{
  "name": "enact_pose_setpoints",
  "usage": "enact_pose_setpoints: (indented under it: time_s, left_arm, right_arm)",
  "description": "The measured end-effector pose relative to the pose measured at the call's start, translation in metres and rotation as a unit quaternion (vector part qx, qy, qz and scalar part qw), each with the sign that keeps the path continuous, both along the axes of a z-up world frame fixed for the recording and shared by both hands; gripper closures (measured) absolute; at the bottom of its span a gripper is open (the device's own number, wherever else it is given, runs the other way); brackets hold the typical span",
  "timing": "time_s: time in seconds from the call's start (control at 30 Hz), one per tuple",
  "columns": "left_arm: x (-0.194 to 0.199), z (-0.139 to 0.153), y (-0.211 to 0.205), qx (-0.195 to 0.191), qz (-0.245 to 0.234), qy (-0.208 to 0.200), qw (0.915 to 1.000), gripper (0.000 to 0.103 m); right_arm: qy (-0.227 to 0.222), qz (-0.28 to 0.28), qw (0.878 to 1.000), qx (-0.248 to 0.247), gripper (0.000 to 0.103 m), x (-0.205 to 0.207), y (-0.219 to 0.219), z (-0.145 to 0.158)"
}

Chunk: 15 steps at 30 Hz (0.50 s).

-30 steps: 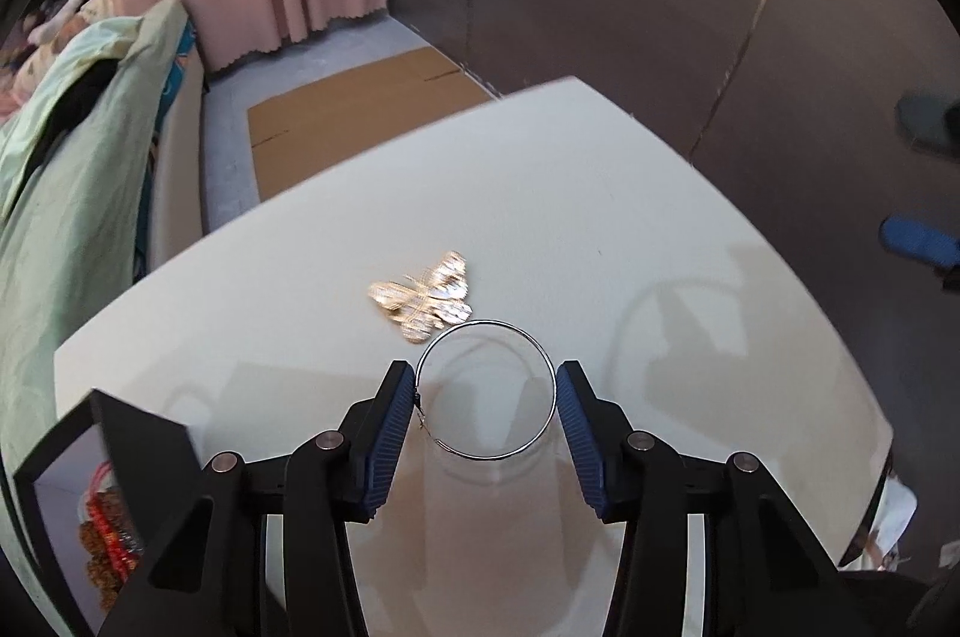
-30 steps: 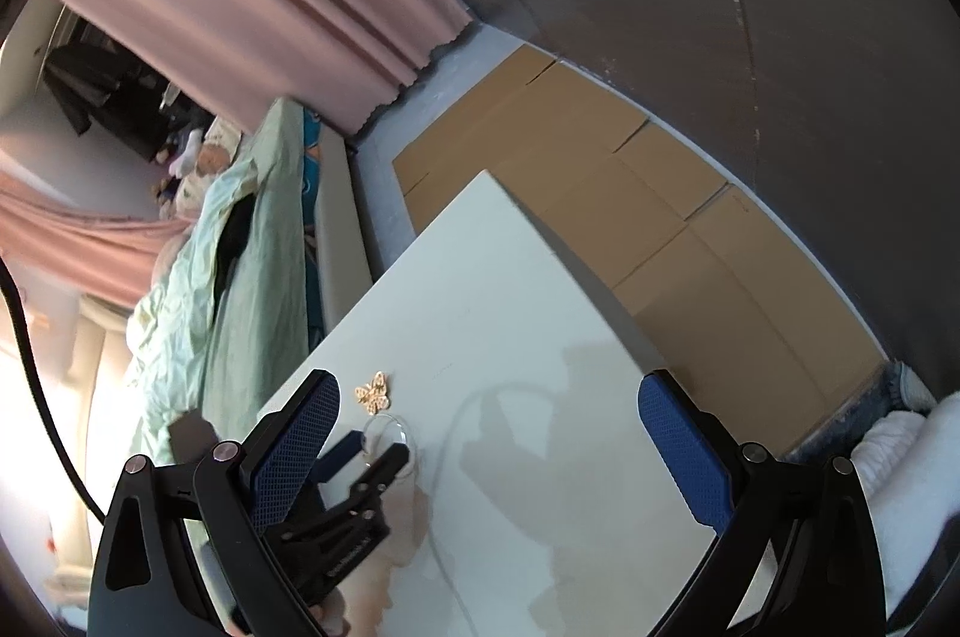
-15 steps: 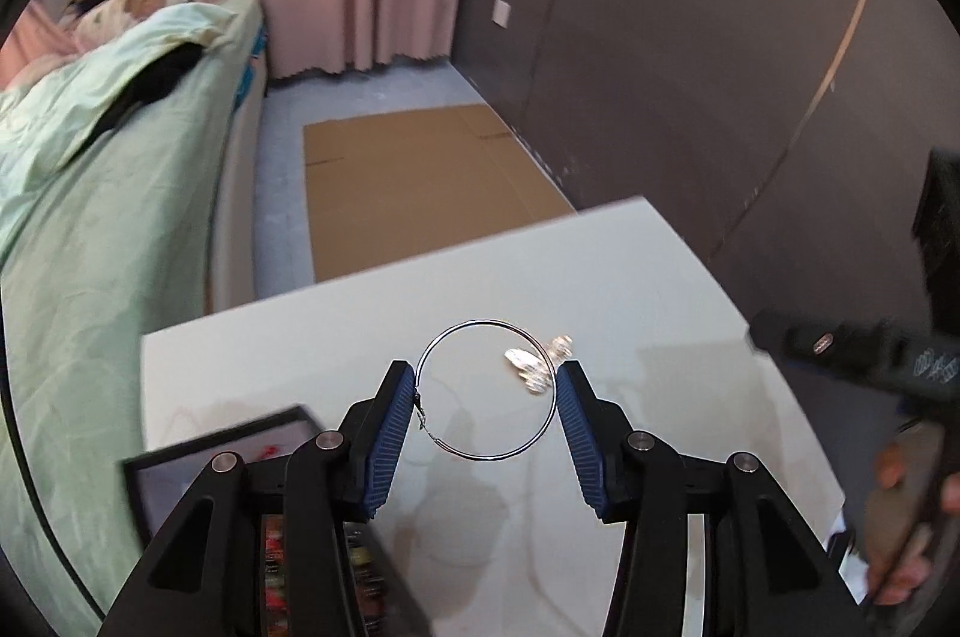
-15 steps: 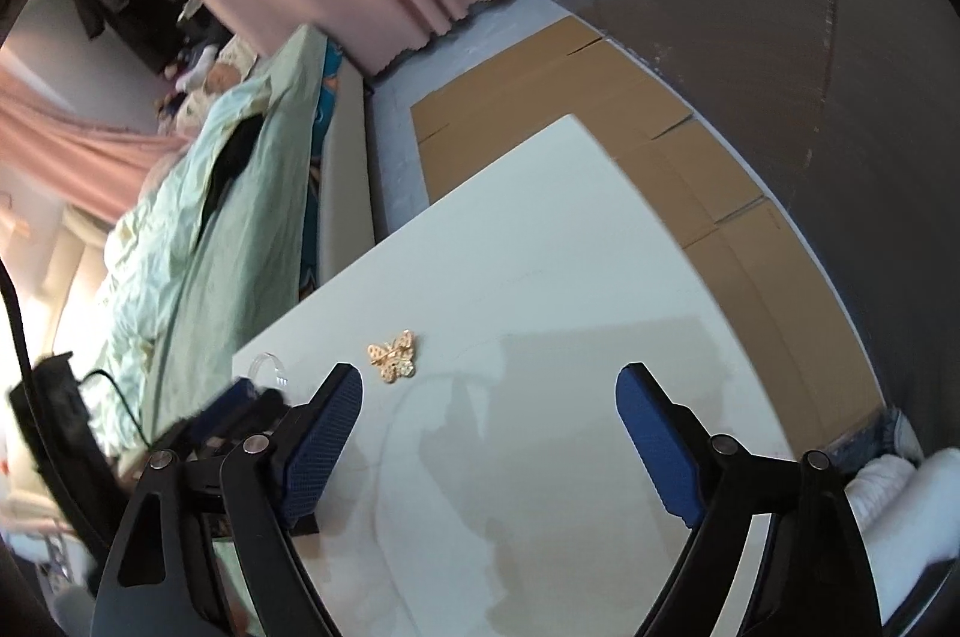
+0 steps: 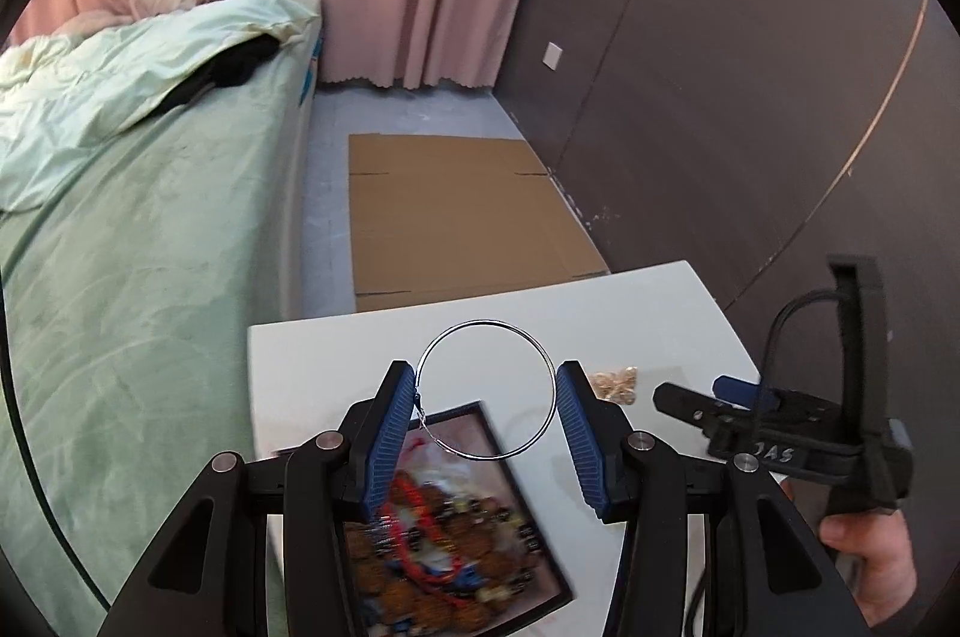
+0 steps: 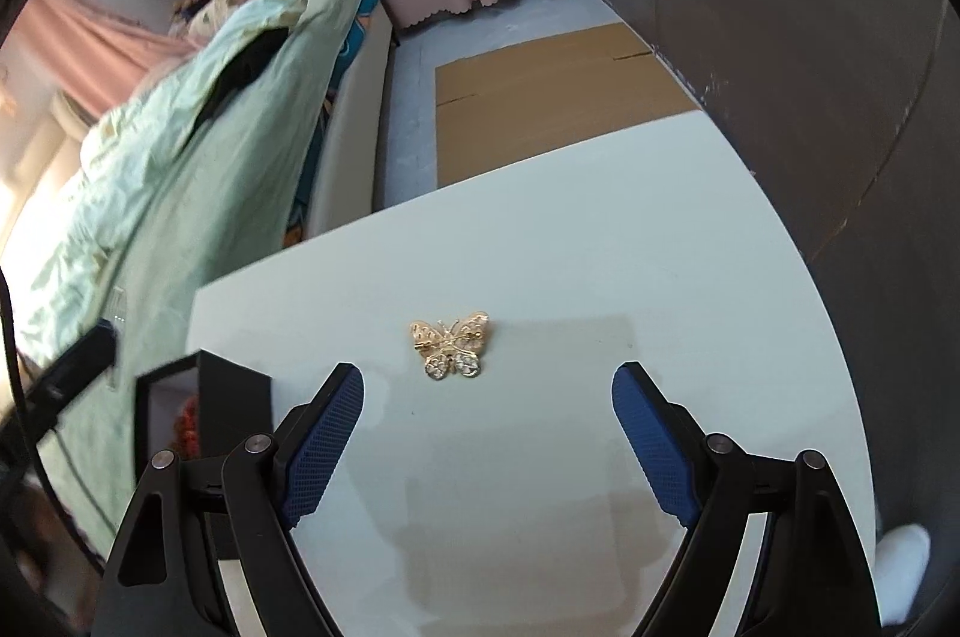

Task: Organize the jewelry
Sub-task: 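Grasp the silver hoop with the left gripper and lower it into the box, then release the hoop into the box with the left while the right grasps the gold butterfly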

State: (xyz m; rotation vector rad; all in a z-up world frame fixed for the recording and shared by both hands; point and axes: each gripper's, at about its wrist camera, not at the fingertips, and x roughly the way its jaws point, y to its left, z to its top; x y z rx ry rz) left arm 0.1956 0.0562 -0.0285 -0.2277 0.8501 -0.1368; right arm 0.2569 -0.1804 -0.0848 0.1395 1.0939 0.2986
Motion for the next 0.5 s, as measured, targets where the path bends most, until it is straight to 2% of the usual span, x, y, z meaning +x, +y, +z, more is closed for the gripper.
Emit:
enact_pose_setpoints:
  time_s: [0.27, 0.5]
  left_arm:
    - [-0.006, -0.009, 0.036, -0.020, 0.013, 0.020, 0.9995, 0.053]
    - [-0.012, -0.016, 0.043, -0.041, -0.002, 0.038, 0.9984, 0.052]
  right_arm:
    - [-0.024, 0.033, 0.997, -0.072, 0.017, 0.001, 0.034, -0.013]
    - [-0.038, 0.034, 0.994, -0.097, 0.017, 0.003, 0.048, -0.020]
